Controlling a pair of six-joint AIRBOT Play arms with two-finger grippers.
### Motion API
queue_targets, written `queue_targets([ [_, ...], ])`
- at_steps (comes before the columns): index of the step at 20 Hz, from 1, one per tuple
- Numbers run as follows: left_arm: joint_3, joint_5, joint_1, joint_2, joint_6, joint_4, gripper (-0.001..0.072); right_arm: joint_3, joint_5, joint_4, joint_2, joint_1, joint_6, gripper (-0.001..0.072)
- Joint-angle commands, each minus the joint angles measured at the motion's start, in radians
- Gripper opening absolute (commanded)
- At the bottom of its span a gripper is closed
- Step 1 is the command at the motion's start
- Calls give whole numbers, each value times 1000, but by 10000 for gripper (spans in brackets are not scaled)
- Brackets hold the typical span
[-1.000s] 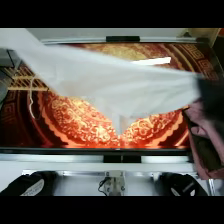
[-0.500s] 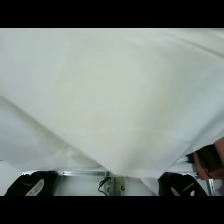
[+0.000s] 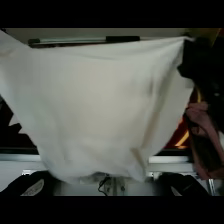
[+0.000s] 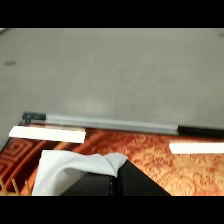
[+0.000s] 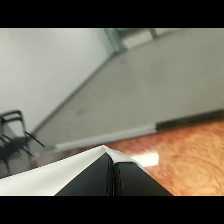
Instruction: Fold the shirts.
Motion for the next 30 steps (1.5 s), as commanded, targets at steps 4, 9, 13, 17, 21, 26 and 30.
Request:
queue_targets([
  [4,-64,2,-5,-421,3,-141,28,1,-84,35,-433,-214,193,42],
  [9,-64,-15,-39,-665,3,-317,29,1,-117,183,-652,-246,216,43],
  [13,-64,-125,-63,-743,63,-353,257,1,-119,246,-698,-233,200,191],
  [17,15,-432,11,-718,266,-311,669,1,-40,243,-562,-264,40,509],
  [21,-15,-608,173,-604,203,-319,661,1,441,279,-386,-339,-278,509],
  [26,-582,-516,330,-341,285,-468,601,-54,816,498,-319,-375,-651,509],
  [30,-992,-336,385,-209,404,-600,497,-79,824,733,-320,-375,-737,509],
])
